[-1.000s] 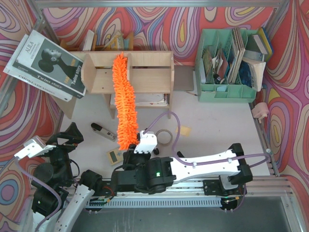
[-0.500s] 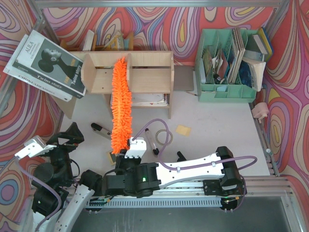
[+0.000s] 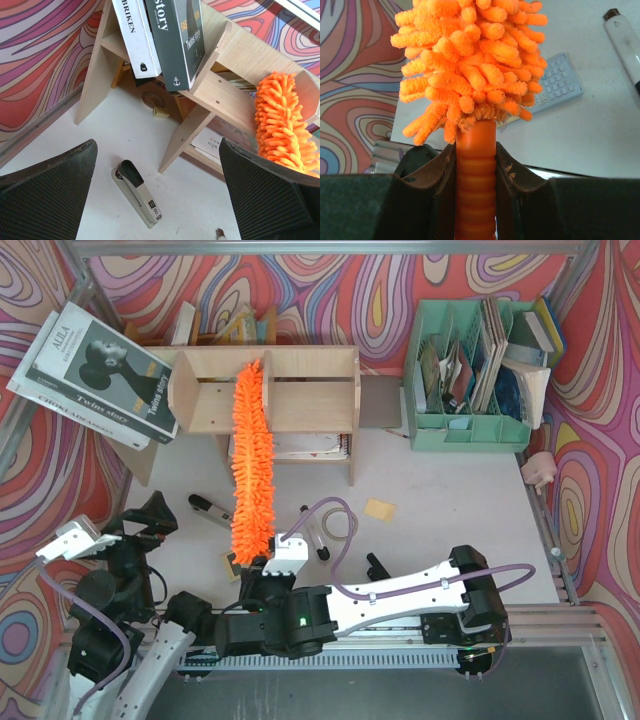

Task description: Dust the bookshelf with a duster

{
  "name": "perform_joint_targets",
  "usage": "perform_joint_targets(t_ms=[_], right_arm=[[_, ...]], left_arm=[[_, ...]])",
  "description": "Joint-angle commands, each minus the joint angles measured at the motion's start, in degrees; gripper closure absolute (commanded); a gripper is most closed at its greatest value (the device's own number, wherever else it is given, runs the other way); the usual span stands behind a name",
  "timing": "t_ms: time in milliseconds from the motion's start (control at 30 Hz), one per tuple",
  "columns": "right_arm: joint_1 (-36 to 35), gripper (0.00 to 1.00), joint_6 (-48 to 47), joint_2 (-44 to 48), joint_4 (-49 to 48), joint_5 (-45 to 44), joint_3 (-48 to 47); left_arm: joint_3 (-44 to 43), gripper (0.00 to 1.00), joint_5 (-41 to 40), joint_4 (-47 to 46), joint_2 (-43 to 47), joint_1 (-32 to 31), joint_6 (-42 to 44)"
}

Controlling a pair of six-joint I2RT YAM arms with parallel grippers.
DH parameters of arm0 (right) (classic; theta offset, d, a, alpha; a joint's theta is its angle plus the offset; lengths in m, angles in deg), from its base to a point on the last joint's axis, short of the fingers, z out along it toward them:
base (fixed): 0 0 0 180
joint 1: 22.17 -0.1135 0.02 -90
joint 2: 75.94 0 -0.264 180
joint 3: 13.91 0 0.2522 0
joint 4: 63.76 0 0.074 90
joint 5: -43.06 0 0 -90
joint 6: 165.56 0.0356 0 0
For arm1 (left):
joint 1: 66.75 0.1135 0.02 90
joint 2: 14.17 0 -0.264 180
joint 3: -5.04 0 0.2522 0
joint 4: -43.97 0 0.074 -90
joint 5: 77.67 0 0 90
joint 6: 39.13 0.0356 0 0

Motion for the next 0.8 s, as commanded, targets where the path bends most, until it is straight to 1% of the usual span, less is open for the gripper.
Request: perform_joint_targets(t_ms=[0,67,133,300,500,567,700,767], right_arm=[[0.4,1.00,8.0,2.2,5.4,-1.8,0.7],[1.0,1.00,9.7,2.6,6.1,0.1,1.5],[1.5,1.00,9.6,3.7,4.7,0.8,3.0],[0.6,1.00,2.0,7.7,-3.0,-2.8,5.4],[-0.2,1.00,-3.8,8.3,-8.9,-4.5,6.6],[-0.3,1.00,-5.0,8.1,-9.9,-4.8,6.6],[-0.1,1.00,-4.6,8.2,-10.5,-4.3,7.7],[0.8,1.00,-4.5,8.2,-10.8,-1.6,8.1]], left_arm=[[0.5,0.02,0.7,-1.0,-1.5,0.4,-0.2],[0.4,0.02,0.5,-0.8,-1.9,0.4,-0.2],[0.4,0.02,0.4,-0.8,-2.1,0.4,-0.1],[0.5,0.02,0.1,-0.8,-2.3,0.4,0.0],[0.5,0.02,-0.1,-0.9,-2.8,0.4,0.1],[0.5,0.02,0.0,-0.8,-3.1,0.4,0.1],[0.4,0.02,0.1,-0.9,-3.3,0.3,0.2],[0.5,0.02,0.2,-0.9,-3.4,0.3,0.1]])
